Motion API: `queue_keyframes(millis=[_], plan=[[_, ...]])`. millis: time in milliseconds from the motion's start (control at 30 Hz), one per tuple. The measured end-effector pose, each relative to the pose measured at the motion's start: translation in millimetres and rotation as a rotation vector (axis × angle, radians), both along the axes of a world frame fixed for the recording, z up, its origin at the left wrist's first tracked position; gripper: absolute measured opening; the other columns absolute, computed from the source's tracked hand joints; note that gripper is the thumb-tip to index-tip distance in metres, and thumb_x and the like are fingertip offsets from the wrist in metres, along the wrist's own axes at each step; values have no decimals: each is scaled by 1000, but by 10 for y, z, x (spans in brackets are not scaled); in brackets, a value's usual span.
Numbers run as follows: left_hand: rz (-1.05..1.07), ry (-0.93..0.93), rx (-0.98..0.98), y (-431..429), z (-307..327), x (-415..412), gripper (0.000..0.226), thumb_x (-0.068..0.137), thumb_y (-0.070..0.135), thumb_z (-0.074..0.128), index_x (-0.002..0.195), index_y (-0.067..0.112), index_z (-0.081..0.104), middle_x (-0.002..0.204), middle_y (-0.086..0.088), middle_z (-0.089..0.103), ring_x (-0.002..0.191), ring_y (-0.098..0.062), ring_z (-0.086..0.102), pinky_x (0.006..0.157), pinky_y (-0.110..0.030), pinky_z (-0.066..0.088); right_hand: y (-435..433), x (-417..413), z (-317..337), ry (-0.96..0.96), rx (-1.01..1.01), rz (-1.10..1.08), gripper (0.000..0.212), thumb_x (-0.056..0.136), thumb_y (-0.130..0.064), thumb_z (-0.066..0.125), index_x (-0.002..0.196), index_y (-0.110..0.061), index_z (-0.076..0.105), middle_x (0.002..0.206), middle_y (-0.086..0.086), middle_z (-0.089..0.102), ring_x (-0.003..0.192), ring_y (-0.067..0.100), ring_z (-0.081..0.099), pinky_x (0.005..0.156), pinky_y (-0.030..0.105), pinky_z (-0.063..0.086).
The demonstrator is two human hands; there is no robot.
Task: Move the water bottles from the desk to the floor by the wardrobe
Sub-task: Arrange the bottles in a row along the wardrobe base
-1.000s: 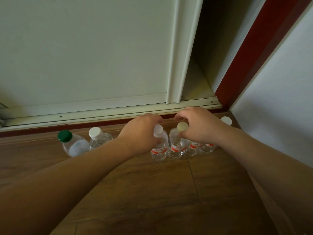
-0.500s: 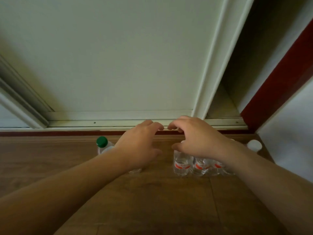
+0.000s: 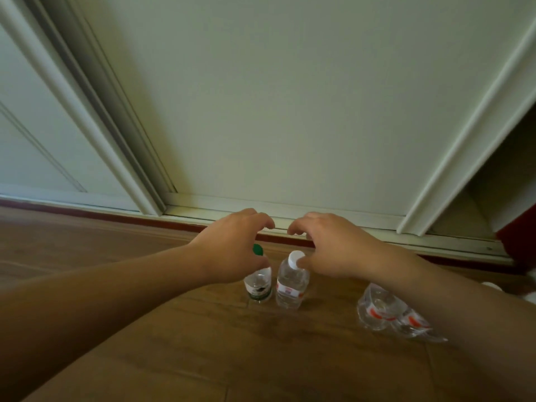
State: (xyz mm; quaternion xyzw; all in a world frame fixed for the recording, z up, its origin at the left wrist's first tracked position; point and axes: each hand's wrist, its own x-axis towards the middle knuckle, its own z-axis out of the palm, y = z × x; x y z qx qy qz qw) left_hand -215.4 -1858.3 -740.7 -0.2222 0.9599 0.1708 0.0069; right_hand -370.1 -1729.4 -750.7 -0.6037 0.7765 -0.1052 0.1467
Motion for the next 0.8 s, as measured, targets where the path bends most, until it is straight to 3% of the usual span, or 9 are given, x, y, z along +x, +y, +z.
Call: queue_keyframes(millis=[133,367,533,700,800], plan=[[-2,18,-3,-163,-263,58,60,80,38,75,133,34,49,124,13,54,104,-7,55,90,-30,52,-76,36,-209,26,41,6,53,81,-36,69,131,-29,53,121,-11,56,104,8,53,88,27,48],[-34,-35,10,-283,-633,118,53,82,37,73,130,35,49,116,12,55,96,-7,54,81,-20,45,-86,98,-431,34,79,24,31,81,-39,69,109,-28,62,104,-11,57,92,7,56,82,32,53],[-24,16,73,-288,-680,99,43,85,32,72,124,32,54,104,13,55,90,-6,54,77,-18,43,-107,118,-467,60,71,16,34,85,-40,63,115,-25,62,108,-7,59,95,11,57,84,32,53],[-11,28,106,-273,-710,42,36,85,29,73,118,28,58,103,10,60,90,-7,56,79,-22,50,-120,165,-575,69,38,-29,26,87,-40,63,107,-24,62,100,-6,57,85,10,55,76,29,53],[-12,20,105,-267,-698,1,34,84,27,74,115,26,60,101,9,60,89,-9,56,78,-24,51,-123,150,-572,46,44,-50,27,87,-35,66,111,-23,63,103,-5,58,91,13,56,80,32,53]])
